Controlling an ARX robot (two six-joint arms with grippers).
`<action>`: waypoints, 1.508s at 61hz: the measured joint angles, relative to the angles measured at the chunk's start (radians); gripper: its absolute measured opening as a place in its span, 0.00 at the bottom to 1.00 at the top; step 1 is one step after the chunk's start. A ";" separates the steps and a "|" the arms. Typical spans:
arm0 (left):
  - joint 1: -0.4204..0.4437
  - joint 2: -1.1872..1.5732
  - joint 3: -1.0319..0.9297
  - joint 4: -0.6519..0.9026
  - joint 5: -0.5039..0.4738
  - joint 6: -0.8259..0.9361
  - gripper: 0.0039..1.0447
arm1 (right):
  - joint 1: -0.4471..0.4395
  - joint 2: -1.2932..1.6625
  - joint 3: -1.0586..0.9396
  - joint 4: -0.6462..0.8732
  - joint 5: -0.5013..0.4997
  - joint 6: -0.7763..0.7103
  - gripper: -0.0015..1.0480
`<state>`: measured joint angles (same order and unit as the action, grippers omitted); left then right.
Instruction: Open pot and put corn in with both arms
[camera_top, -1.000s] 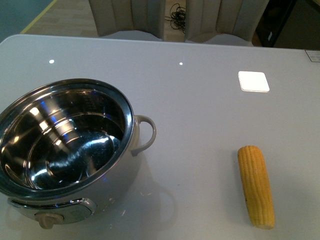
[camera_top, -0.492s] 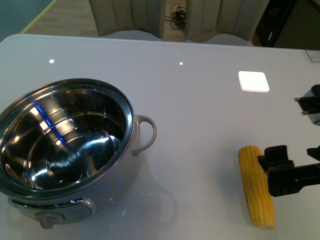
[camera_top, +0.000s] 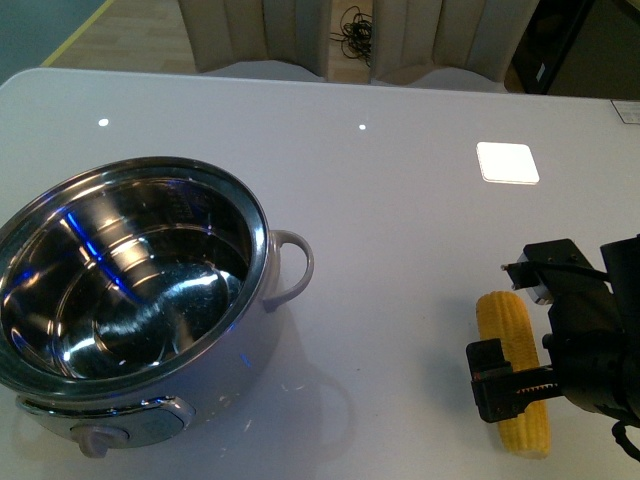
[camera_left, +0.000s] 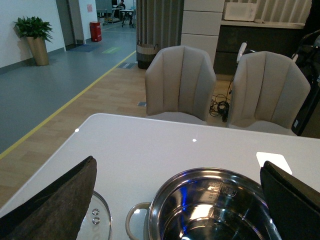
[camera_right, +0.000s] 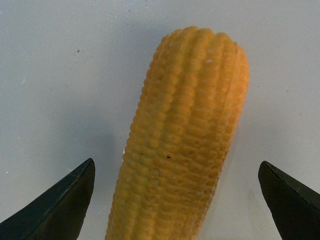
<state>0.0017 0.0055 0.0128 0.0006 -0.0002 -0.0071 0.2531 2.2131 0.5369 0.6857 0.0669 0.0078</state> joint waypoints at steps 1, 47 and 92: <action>0.000 0.000 0.000 0.000 0.000 0.000 0.93 | 0.001 0.009 0.005 0.000 0.001 0.000 0.91; 0.000 0.000 0.000 0.000 0.000 0.000 0.93 | -0.013 -0.059 -0.084 -0.006 -0.039 -0.006 0.26; 0.000 0.000 0.000 0.000 0.000 0.000 0.93 | 0.177 -0.487 0.158 -0.366 -0.182 0.210 0.22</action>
<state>0.0017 0.0055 0.0128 0.0006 -0.0002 -0.0071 0.4305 1.7264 0.6945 0.3199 -0.1146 0.2180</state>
